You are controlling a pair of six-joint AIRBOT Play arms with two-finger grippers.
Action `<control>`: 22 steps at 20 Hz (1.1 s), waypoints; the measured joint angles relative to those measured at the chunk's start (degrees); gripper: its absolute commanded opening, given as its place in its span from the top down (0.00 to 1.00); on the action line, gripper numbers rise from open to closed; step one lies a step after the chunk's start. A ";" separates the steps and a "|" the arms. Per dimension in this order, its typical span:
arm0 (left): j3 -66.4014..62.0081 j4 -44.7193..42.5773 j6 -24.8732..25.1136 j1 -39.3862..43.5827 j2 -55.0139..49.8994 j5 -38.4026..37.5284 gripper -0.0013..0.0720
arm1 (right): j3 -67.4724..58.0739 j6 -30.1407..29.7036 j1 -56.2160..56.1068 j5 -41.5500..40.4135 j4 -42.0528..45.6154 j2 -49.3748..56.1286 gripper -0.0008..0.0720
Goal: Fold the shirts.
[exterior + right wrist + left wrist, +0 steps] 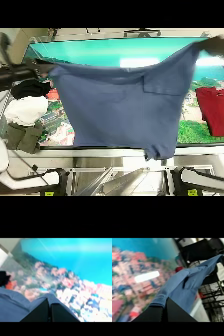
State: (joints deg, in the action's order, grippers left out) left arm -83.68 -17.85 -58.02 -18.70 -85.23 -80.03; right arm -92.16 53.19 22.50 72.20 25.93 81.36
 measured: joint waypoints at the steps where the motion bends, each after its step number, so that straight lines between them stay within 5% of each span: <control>1: -0.17 -1.14 0.55 0.24 -3.19 1.79 0.95 | 0.35 0.15 -1.22 -1.53 0.48 3.78 0.96; 7: -8.26 -4.26 2.89 0.66 -23.04 7.32 0.97 | 1.05 0.33 -4.92 -10.84 -4.66 23.39 0.96; 12: -19.93 -6.67 1.42 0.87 -33.86 6.45 0.97 | 1.07 0.35 -3.89 -12.70 -6.62 29.42 0.96; 22: -29.92 -28.85 -6.91 6.32 -38.97 -0.87 0.97 | 1.25 1.22 -4.00 -8.44 7.06 31.41 0.96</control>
State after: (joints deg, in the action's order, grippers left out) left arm -113.60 -46.70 -64.93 -12.38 -124.20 -80.90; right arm -90.91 54.41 18.50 63.77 32.99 112.77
